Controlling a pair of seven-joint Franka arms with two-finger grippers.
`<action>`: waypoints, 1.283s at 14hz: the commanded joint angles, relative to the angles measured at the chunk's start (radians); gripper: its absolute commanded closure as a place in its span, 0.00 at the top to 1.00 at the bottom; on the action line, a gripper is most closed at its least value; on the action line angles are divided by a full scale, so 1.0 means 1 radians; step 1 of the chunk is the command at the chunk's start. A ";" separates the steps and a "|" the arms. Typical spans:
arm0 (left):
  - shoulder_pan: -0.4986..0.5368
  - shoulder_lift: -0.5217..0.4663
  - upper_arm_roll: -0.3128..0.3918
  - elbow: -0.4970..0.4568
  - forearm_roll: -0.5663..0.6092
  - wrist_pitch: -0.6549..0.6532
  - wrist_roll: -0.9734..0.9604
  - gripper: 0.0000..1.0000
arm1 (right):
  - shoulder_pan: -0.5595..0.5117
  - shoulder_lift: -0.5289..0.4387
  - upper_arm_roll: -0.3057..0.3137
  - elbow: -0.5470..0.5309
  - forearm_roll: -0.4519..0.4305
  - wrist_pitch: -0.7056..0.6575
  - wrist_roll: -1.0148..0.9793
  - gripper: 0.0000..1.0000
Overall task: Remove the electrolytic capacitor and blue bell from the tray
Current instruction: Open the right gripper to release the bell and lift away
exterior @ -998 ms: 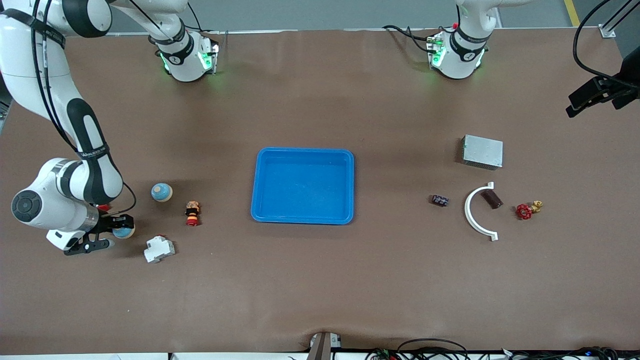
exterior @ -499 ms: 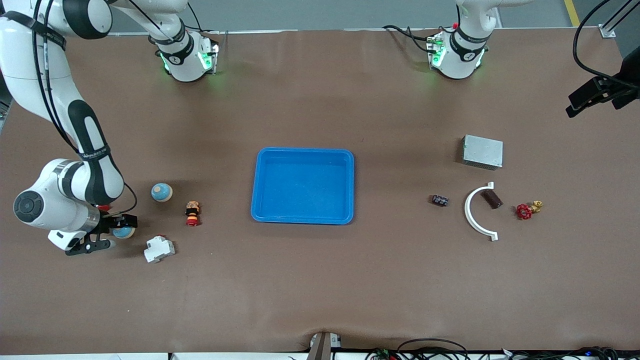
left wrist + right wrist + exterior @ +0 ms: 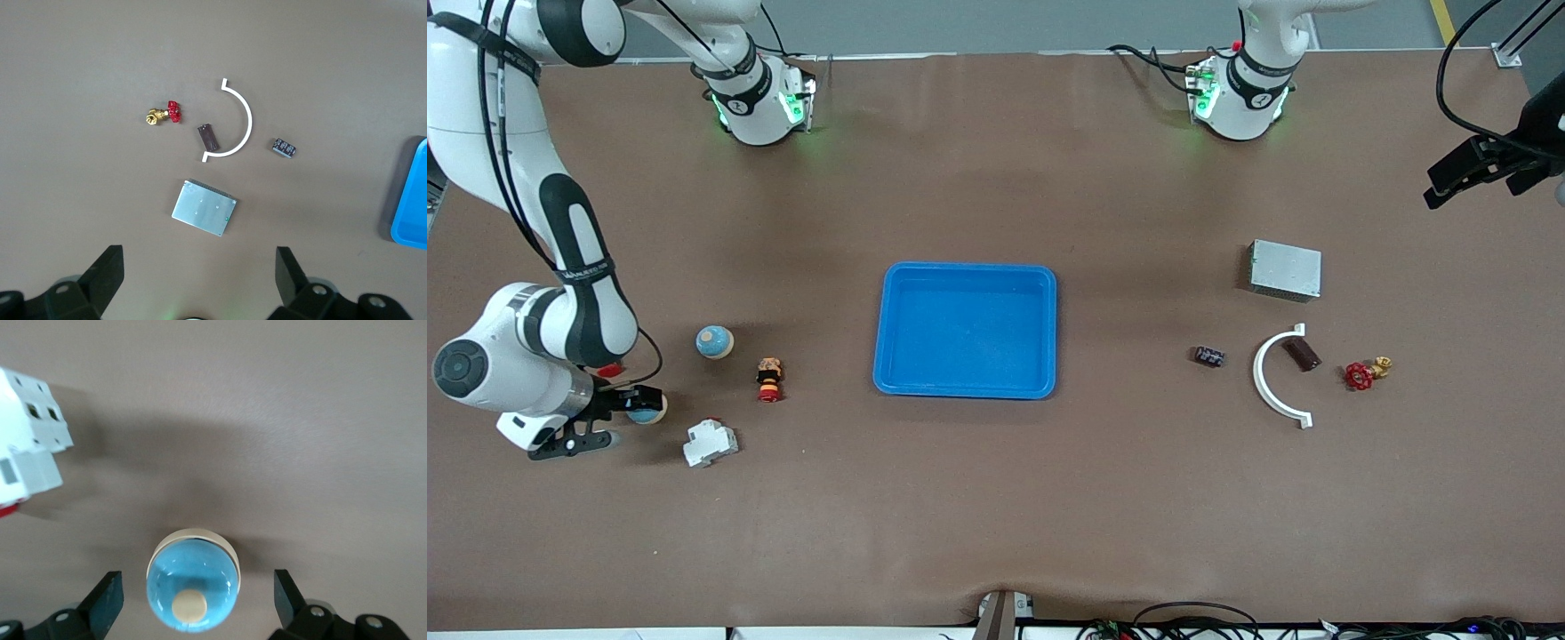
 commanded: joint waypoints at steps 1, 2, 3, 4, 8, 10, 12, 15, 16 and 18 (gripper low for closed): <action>0.003 0.003 -0.006 0.017 -0.022 -0.006 -0.018 1.00 | -0.033 -0.105 0.022 -0.021 -0.001 -0.046 0.066 1.00; 0.003 0.004 -0.008 0.017 -0.020 -0.006 -0.016 1.00 | -0.032 -0.130 0.023 -0.021 -0.001 -0.079 0.089 1.00; 0.003 0.004 -0.008 0.017 -0.020 -0.006 -0.016 1.00 | -0.030 -0.157 0.026 -0.021 -0.001 -0.114 0.127 1.00; 0.001 0.006 -0.008 0.017 -0.020 -0.006 -0.016 1.00 | -0.027 -0.186 0.028 -0.023 0.001 -0.141 0.153 1.00; 0.000 0.006 -0.008 0.017 -0.016 -0.001 -0.018 1.00 | -0.012 -0.306 0.030 -0.091 0.021 -0.199 0.193 1.00; 0.000 0.006 -0.008 0.016 -0.014 -0.001 -0.018 1.00 | 0.005 -0.364 0.030 -0.105 0.021 -0.255 0.236 1.00; 0.001 0.003 -0.028 0.017 -0.014 -0.006 -0.018 1.00 | 0.014 -0.418 0.030 -0.104 0.021 -0.312 0.249 1.00; 0.000 0.004 -0.044 0.016 -0.012 -0.007 -0.018 1.00 | 0.043 -0.516 0.030 -0.101 0.019 -0.388 0.291 1.00; 0.001 0.004 -0.052 0.016 -0.009 -0.006 -0.010 1.00 | 0.051 -0.547 0.030 -0.093 0.019 -0.423 0.314 1.00; 0.006 0.004 -0.054 0.019 -0.009 -0.003 0.005 1.00 | 0.066 -0.601 0.031 -0.090 0.019 -0.480 0.334 1.00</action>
